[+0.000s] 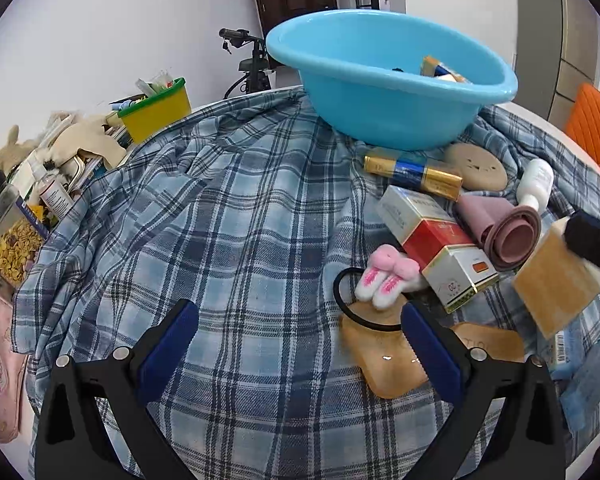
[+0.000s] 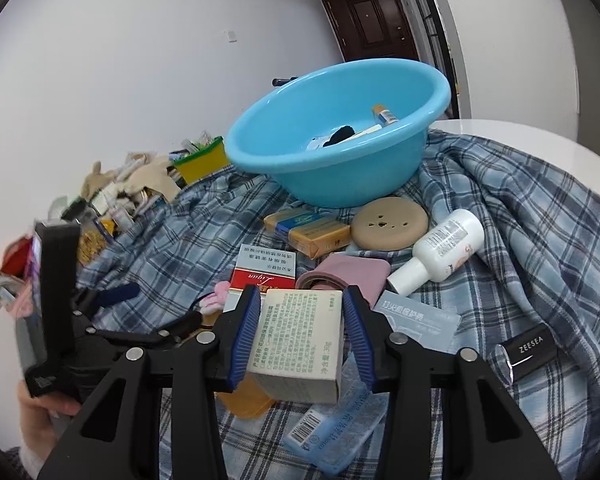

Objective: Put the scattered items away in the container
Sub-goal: 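Lower the right gripper onto the cream soap box and close it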

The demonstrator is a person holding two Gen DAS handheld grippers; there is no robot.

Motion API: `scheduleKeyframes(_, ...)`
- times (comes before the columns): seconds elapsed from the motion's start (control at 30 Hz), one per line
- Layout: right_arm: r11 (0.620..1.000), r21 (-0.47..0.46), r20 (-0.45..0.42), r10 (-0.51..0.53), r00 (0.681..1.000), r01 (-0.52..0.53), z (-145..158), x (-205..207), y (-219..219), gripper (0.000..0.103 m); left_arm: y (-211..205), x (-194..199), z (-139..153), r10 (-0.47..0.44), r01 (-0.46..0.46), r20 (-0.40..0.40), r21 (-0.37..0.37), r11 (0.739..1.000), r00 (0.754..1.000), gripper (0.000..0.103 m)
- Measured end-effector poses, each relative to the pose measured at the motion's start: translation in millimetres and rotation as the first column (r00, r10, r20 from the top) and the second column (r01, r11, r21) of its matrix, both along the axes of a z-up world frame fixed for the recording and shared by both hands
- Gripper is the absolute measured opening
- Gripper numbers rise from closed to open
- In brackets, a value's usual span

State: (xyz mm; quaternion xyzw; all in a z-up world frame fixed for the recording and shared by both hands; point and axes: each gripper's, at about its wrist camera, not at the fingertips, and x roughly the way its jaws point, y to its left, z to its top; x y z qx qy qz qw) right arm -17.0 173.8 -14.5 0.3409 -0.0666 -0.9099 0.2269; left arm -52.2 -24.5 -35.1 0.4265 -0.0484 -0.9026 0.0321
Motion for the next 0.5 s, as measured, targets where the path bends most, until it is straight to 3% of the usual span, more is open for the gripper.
scheduleKeyframes(0.17, 0.995, 0.086, -0.001, 0.044, 0.999, -0.043, -4, 5, -10, 0.044, 16, 2, 2, -0.057, 0.057, -0.012, -0.005, 0.998, 0.998, 0.103)
scheduleKeyframes(0.3, 0.99, 0.139, -0.034, 0.022, 0.999, -0.017, -6, 10, -12, 0.047, 31, 2, 0, -0.097, 0.097, -0.008, -0.014, 0.995, 0.995, 0.103)
scheduleKeyframes(0.5, 1.0, -0.016, -0.072, -0.012, 0.997, 0.01, 16, 11, 7, 0.057, 37, 1, 1, -0.112, 0.112, -0.013, -0.007, 0.994, 0.994, 0.103)
